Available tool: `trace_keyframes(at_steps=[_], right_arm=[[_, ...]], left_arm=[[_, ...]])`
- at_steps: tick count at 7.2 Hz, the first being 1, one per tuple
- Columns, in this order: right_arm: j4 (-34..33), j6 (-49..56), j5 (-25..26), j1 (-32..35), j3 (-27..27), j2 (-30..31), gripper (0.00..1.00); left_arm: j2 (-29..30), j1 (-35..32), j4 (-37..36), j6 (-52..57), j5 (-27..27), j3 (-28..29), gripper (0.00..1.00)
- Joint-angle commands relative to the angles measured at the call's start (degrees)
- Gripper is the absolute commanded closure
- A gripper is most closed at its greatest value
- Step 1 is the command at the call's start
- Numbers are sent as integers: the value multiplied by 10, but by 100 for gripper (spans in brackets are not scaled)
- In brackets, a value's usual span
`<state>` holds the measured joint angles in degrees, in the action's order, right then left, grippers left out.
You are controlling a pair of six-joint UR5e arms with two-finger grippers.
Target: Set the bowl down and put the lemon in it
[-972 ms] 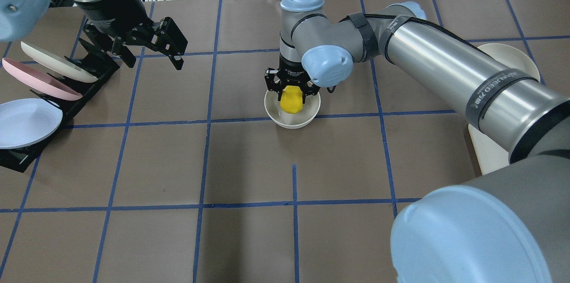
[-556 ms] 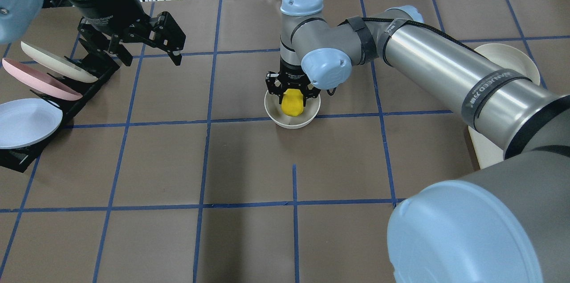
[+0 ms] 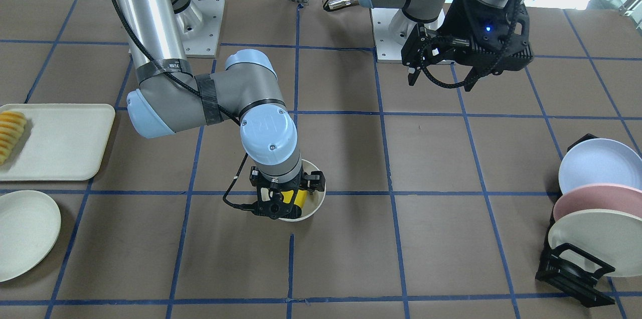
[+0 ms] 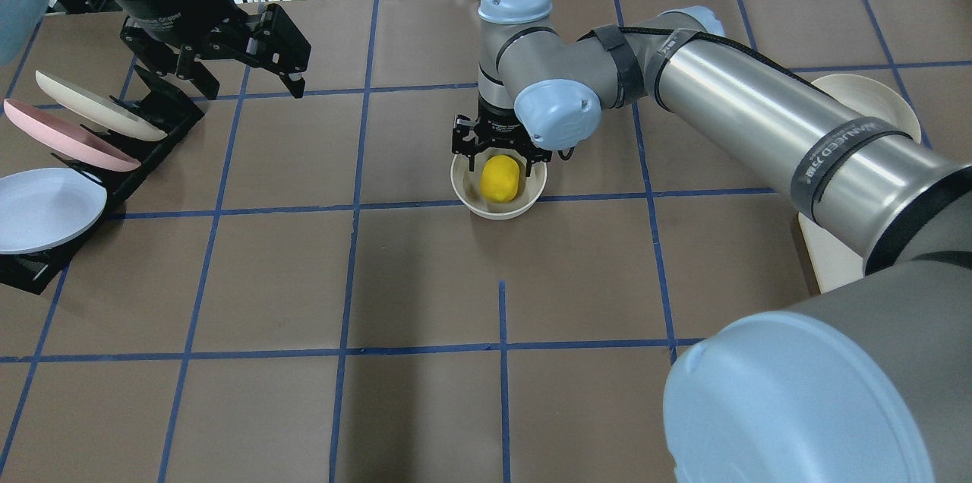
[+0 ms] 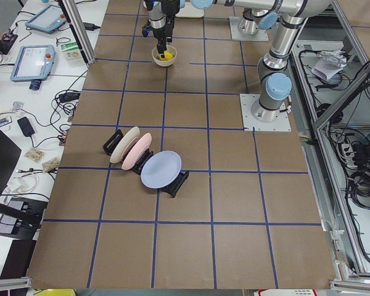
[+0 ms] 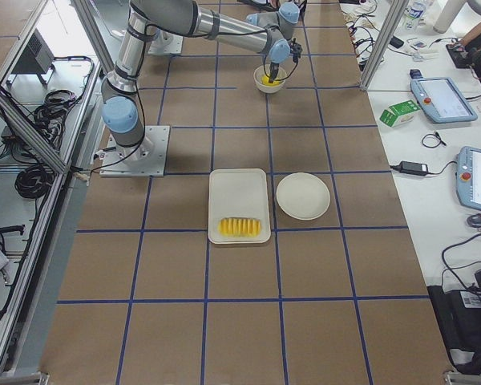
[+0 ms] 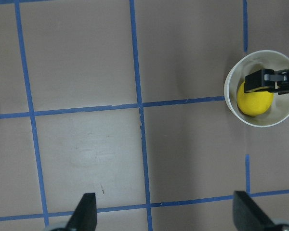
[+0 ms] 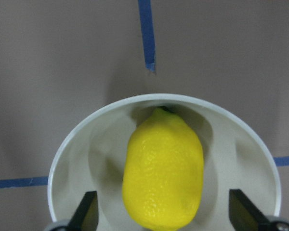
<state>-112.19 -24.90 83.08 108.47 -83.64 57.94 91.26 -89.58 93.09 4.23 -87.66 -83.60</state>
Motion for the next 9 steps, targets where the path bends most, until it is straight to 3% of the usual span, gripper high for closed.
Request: trace_keyframes(at_steps=[1, 3, 5, 7, 9], right_arm=[[46, 10, 2, -20, 3, 75, 0], [133, 83, 42, -89, -6, 166, 0], [220, 151, 44, -189, -8, 225, 0], [260, 176, 46, -201, -39, 291, 0], [252, 170, 46, -204, -91, 349, 0]], left_arm=[[-2, 0, 1, 2, -9, -5, 0], [-10, -2, 3, 2, -19, -8, 0], [-21, -2, 6, 5, -16, -15, 0], [-21, -2, 4, 1, -20, -11, 0], [-16, -2, 6, 1, -20, -11, 0]])
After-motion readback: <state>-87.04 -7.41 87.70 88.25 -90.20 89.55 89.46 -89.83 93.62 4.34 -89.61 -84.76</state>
